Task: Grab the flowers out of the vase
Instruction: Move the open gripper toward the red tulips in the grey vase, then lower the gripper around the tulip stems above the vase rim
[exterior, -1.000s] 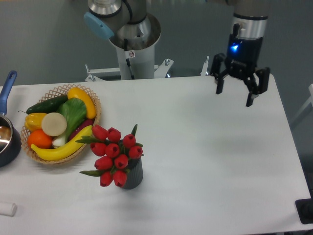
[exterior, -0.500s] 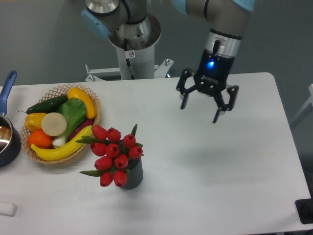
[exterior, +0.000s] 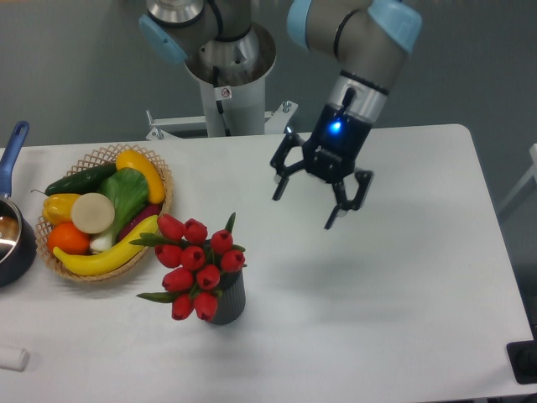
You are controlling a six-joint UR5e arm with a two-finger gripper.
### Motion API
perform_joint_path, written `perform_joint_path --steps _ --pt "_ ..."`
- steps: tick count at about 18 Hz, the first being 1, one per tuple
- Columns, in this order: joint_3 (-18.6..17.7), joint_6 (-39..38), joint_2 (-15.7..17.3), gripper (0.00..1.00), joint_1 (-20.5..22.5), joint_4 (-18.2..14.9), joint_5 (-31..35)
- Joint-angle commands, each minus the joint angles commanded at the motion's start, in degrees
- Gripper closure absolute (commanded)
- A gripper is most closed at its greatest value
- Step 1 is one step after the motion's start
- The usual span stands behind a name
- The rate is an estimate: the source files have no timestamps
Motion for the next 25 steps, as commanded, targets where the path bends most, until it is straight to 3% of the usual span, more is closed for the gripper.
perform_joint_path --steps 6,13,25 --pt "-1.9 -1.6 -0.1 0.00 -3.0 0.1 -0.1" --pt "-1.0 -3.2 -2.9 0.00 -6.4 5.3 -0.2" --pt "0.9 -2.9 -6.5 0.00 -10.5 7.5 -0.3"
